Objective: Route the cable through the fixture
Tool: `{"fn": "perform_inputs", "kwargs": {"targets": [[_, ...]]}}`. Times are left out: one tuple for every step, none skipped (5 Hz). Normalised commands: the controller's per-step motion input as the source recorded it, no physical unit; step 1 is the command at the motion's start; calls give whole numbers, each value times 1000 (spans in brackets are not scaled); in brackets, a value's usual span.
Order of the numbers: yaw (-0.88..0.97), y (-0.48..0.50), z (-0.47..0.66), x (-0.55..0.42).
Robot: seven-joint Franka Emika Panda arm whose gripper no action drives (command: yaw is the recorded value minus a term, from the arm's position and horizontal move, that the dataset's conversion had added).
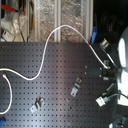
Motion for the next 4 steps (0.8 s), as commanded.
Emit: {"fn": "perform_inputs", "kwargs": {"targets": [[91, 25, 632, -37], [109, 26, 558, -138], [100, 33, 264, -190], [83, 25, 332, -303]]}}
